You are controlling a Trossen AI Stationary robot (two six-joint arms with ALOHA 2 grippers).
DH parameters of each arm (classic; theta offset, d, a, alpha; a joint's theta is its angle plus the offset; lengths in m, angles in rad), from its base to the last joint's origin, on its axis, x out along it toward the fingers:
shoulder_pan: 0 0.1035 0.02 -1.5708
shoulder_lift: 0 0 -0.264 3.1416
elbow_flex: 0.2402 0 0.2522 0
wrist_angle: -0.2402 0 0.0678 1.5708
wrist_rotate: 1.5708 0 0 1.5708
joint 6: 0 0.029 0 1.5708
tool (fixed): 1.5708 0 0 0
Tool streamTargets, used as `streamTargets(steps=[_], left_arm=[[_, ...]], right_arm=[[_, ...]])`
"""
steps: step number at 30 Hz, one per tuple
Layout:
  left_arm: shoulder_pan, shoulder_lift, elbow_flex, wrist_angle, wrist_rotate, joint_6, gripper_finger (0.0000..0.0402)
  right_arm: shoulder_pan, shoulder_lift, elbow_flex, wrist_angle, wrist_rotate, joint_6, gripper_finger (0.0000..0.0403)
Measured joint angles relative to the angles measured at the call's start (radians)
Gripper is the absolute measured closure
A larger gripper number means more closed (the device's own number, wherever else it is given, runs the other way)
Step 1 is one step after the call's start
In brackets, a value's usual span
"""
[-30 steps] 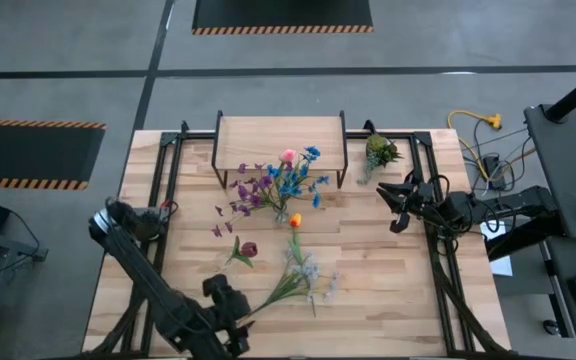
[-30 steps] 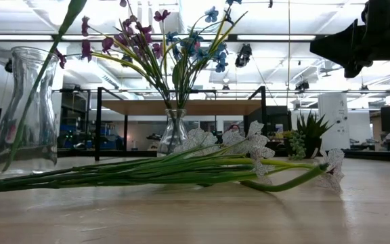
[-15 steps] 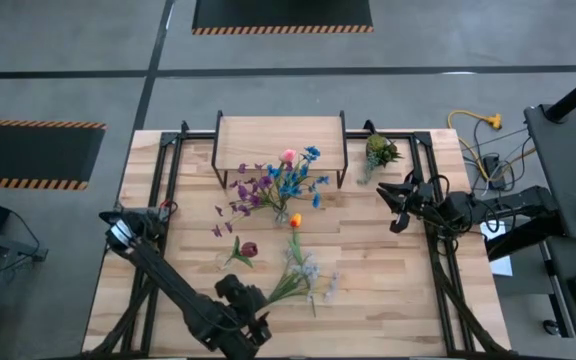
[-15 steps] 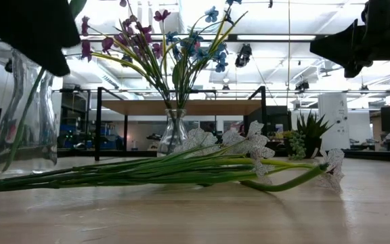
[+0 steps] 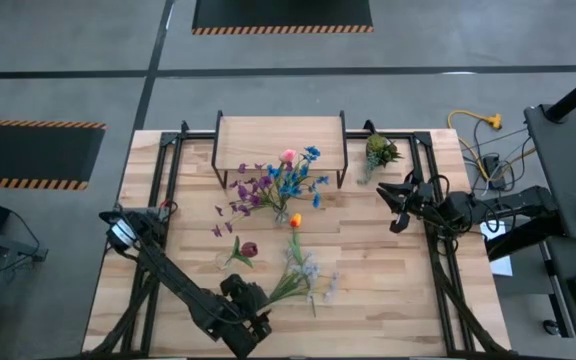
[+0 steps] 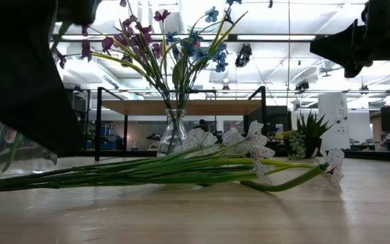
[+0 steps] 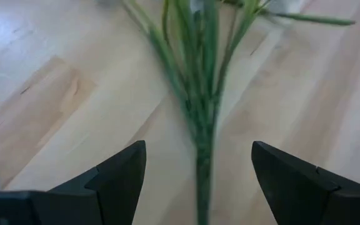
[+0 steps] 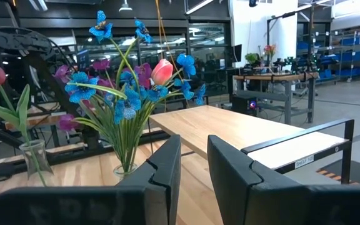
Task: Pick and place flowers into a vace then onto a shelf
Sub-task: Put the white flower into the left transparent vase
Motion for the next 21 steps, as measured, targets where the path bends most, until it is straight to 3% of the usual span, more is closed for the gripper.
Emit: streamTargets(steps=[11,15,21], left_arm=[[0.006,0.0,-0.165,0.272,-0.021,0.1,0.0128],[0.005,-0.002,-0.183,0.301,-0.026,0.138,0.0129],[0.005,-0.003,-0.189,0.295,-0.026,0.181,0.0176]], right_arm=[[0.0,0.0,0.0,0.0,0.0,0.0,0.033],[0.0,0.0,0.0,0.0,0.0,0.0,0.033],[0.0,0.0,0.0,0.0,0.0,-0.007,0.033]])
